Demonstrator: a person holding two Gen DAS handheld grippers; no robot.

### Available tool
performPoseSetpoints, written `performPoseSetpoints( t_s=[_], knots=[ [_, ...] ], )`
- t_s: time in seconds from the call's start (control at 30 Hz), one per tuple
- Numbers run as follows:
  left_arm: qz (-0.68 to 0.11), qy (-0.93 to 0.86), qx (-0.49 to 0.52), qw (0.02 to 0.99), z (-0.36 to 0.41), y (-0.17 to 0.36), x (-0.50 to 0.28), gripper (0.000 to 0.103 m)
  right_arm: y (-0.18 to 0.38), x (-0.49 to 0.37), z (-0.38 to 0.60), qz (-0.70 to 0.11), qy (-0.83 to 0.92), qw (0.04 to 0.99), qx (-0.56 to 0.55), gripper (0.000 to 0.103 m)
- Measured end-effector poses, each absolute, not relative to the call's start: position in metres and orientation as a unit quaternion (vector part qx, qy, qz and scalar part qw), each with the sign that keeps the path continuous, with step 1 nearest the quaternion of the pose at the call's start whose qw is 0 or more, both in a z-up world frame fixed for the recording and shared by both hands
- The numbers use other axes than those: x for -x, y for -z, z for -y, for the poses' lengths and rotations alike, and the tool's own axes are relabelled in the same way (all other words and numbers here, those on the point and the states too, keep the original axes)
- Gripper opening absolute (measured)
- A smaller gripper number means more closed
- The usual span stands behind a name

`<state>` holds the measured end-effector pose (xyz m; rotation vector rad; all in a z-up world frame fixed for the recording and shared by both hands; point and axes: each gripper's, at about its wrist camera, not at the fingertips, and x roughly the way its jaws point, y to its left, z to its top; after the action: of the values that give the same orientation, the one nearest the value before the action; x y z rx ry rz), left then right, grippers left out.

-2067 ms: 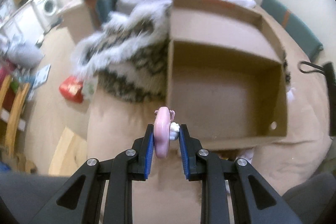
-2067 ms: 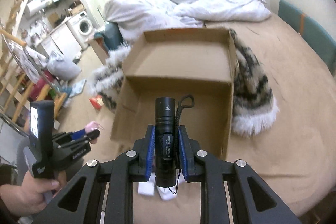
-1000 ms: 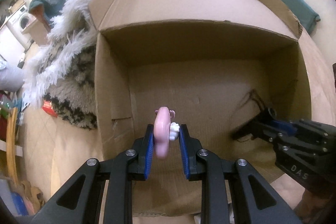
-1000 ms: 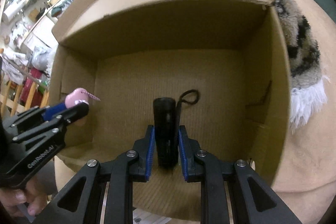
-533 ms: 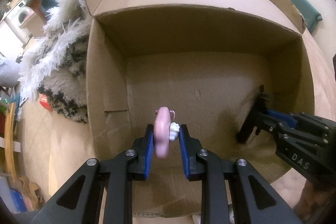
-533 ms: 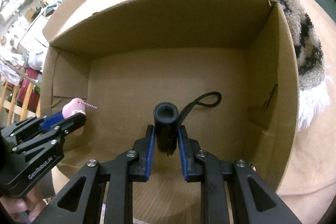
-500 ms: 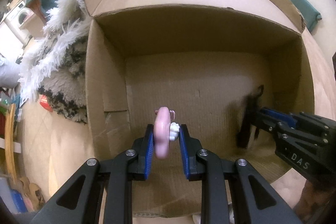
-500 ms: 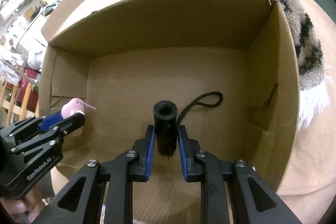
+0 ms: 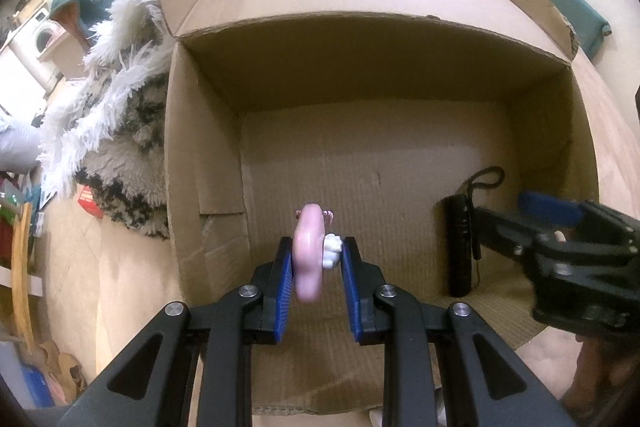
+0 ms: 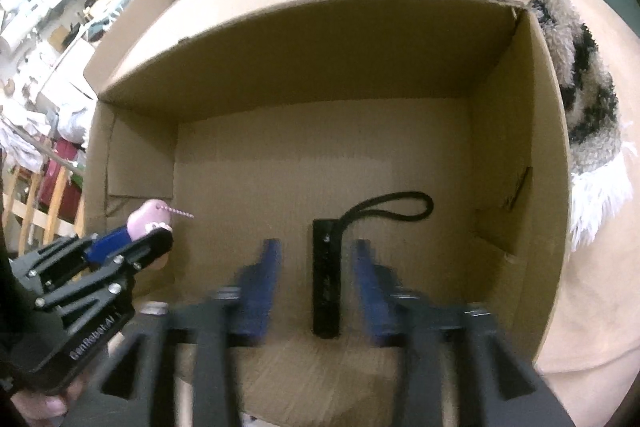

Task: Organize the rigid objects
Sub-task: 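Open the right tool releasing the flashlight while the left tool releases the keychain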

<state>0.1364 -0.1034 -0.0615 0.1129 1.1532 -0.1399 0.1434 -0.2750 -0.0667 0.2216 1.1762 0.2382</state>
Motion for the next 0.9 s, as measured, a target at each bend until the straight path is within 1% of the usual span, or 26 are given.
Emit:
performPoseSetpoints(
  t_s=[0.03,0.1,0.17,0.2,0.23,0.43,0.9],
  knots=[
    [-0.545,0.067,-0.054,0.834,0.105,0.06,-0.136,0.023,0.064,-0.143,0.276,-0.547,-0.115,0.822,-0.111,0.085],
    [-0.544,0.071,-0.054,0.834,0.107,0.058,-0.135,0.034,0.062,-0.143,0.278,-0.54,-0.122,0.824,-0.119,0.085],
    [-0.536,0.075,-0.05,0.84,0.109,0.053,-0.133,0.062,0.058,-0.142,0.28,-0.532,-0.124,0.828,-0.126,0.085],
    [-0.528,0.076,-0.045,0.845,0.109,0.049,-0.131,0.066,0.057,-0.141,0.281,-0.529,-0.125,0.829,-0.129,0.085],
    [-0.522,0.077,-0.043,0.848,0.109,0.046,-0.13,0.068,0.057,-0.141,0.283,-0.526,-0.126,0.831,-0.133,0.085],
    [-0.516,0.076,-0.054,0.852,0.113,0.041,-0.13,0.068,0.051,-0.145,0.288,-0.523,-0.126,0.832,-0.137,0.085],
    [-0.509,0.063,-0.038,0.858,0.099,0.031,-0.129,0.068,0.046,-0.146,0.283,-0.521,-0.124,0.833,-0.138,0.085]
  ],
)
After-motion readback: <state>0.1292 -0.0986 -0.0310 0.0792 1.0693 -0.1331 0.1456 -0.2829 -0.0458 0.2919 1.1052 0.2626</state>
